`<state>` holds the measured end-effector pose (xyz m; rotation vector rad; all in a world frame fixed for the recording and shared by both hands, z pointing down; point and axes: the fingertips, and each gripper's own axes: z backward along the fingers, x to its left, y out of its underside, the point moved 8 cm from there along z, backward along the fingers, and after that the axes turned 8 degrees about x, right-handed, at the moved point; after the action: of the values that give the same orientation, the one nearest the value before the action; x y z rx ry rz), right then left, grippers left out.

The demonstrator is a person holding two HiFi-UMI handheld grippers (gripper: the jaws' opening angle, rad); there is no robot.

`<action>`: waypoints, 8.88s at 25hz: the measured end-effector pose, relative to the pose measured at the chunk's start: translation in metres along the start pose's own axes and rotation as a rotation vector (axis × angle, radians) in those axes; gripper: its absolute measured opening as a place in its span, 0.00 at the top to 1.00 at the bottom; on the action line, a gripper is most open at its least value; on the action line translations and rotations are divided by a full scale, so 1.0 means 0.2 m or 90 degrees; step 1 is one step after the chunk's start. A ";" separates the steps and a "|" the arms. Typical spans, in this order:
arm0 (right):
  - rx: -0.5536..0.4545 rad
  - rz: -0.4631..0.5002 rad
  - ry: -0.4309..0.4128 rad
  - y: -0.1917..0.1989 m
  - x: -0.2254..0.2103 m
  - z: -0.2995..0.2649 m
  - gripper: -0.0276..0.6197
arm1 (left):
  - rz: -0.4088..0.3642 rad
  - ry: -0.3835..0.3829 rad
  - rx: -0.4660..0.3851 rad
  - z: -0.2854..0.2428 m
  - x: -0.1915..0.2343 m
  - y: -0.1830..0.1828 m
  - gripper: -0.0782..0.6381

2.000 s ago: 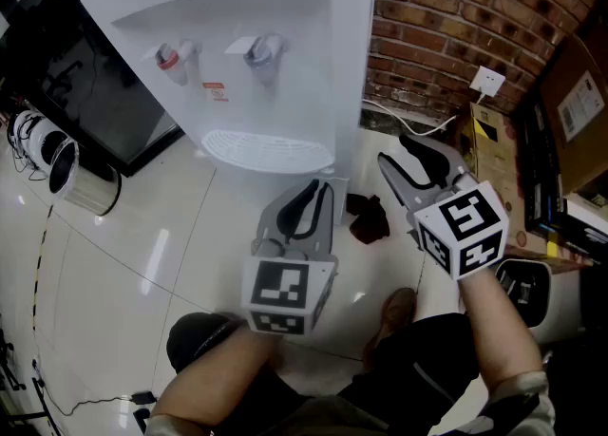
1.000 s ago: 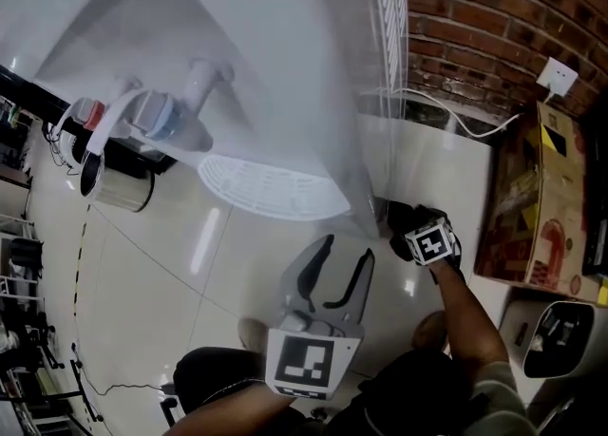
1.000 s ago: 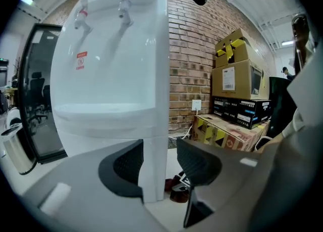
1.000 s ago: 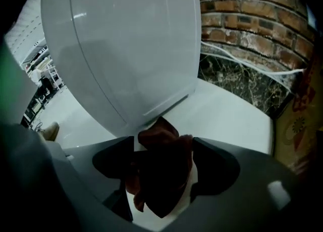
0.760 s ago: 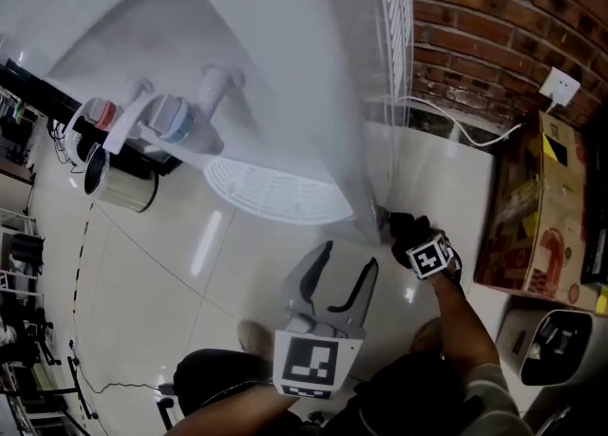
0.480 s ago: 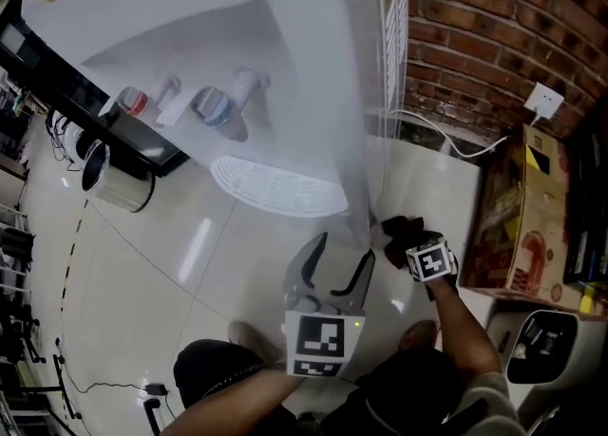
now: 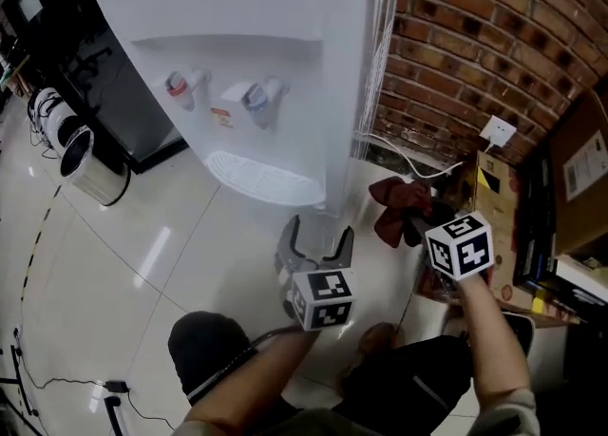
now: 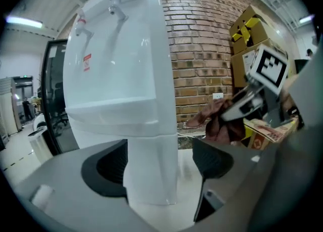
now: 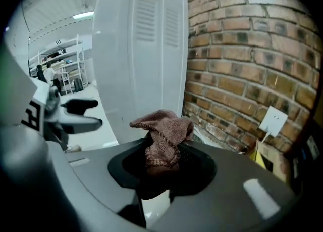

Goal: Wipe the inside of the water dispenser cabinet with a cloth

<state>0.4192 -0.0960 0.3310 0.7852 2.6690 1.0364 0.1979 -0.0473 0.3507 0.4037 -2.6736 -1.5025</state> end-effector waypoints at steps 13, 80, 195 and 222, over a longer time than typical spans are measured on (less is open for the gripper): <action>-0.181 -0.025 -0.004 -0.22 0.28 0.38 0.77 | 0.010 -0.065 0.023 -0.13 0.03 -0.01 0.36; -0.239 0.223 -0.242 -1.04 1.80 0.14 0.77 | -0.067 -0.006 0.277 0.60 1.86 0.53 0.60; -0.057 -0.091 -0.028 -0.87 1.65 -1.09 0.78 | 0.163 0.240 0.061 0.55 2.11 0.45 0.81; -0.008 0.005 -0.241 -0.72 1.97 -0.92 0.77 | 0.109 0.176 0.063 0.54 2.13 0.42 0.81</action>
<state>-0.0350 -0.0824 0.3831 0.8882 2.3378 0.8103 -0.2479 -0.0213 0.3293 0.3475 -2.4988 -1.1764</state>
